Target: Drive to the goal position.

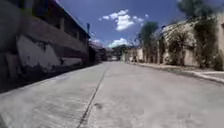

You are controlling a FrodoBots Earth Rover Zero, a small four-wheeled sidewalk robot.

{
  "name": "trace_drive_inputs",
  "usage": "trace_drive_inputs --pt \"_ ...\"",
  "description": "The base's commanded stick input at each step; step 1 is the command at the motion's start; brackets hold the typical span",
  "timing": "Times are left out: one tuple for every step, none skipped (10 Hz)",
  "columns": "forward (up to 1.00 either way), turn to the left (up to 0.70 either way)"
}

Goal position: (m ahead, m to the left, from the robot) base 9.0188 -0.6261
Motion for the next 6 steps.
trace_drive_inputs --pt "1.00 0.00" --pt "1.00 0.00" --pt "1.00 0.00" --pt "1.00 0.00" --pt "1.00 0.00" --pt "1.00 0.00"
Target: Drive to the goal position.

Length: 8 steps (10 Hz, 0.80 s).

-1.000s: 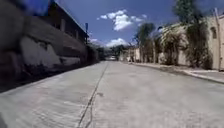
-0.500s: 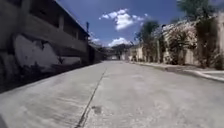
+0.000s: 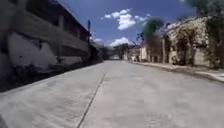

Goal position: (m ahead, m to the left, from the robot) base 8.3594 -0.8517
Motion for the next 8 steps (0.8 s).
trace_drive_inputs --pt "1.00 0.00" --pt "1.00 0.00" --pt "1.00 0.00" --pt "1.00 0.00" --pt "1.00 0.00" --pt "1.00 0.00" --pt "1.00 0.00" --pt "1.00 0.00"
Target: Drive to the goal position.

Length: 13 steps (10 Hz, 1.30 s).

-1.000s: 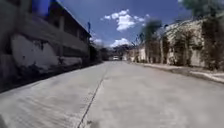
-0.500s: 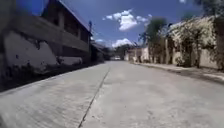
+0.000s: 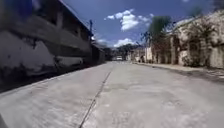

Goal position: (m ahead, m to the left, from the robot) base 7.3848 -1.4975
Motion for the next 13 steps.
trace_drive_inputs --pt "1.00 0.00" --pt "1.00 0.00" --pt "1.00 0.00" --pt "1.00 0.00" --pt "1.00 0.00" --pt "1.00 0.00" --pt "1.00 0.00" --pt "1.00 0.00" --pt "1.00 0.00" --pt "1.00 0.00" --pt "1.00 0.00" --pt "1.00 0.00" --pt "1.00 0.00"
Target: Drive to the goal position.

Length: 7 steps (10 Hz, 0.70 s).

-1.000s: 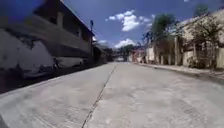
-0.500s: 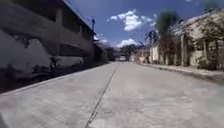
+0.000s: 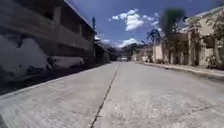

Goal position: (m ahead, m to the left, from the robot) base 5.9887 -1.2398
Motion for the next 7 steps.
trace_drive_inputs --pt "1.00 0.00" --pt "1.00 0.00" --pt "1.00 0.00" --pt "1.00 0.00" --pt "1.00 0.00" --pt "1.00 0.00" --pt "1.00 0.00"
